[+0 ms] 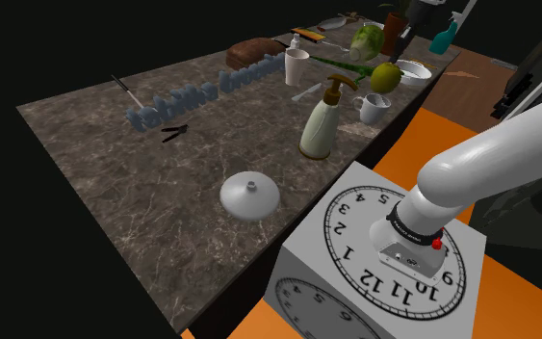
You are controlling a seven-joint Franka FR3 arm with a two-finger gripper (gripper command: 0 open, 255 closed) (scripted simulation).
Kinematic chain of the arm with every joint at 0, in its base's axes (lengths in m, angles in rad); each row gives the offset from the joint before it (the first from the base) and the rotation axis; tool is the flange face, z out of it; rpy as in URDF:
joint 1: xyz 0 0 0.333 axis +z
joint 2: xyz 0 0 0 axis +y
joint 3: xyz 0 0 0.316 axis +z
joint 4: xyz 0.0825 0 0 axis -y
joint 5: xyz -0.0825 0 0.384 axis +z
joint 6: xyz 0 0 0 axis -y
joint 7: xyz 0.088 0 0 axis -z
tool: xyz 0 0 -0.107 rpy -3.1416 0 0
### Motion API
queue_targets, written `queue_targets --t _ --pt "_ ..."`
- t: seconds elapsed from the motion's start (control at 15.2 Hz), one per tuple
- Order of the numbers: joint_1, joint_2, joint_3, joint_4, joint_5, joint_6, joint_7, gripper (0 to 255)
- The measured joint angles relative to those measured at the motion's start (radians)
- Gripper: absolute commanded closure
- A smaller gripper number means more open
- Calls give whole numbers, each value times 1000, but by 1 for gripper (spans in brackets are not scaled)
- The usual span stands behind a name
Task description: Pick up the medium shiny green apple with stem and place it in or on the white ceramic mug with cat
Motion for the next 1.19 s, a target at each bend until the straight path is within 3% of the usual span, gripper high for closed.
queue_targets --t 0.46,0.79,0.86,1.19 --pt "-3 8 -10 -76 -2 83 -5 255" --pt "-3 8 -10 -81 -2 90 -4 255" --pt "-3 9 -10 -81 -2 90 -4 0" --pt "-3 9 -10 -81 -2 90 -4 0"
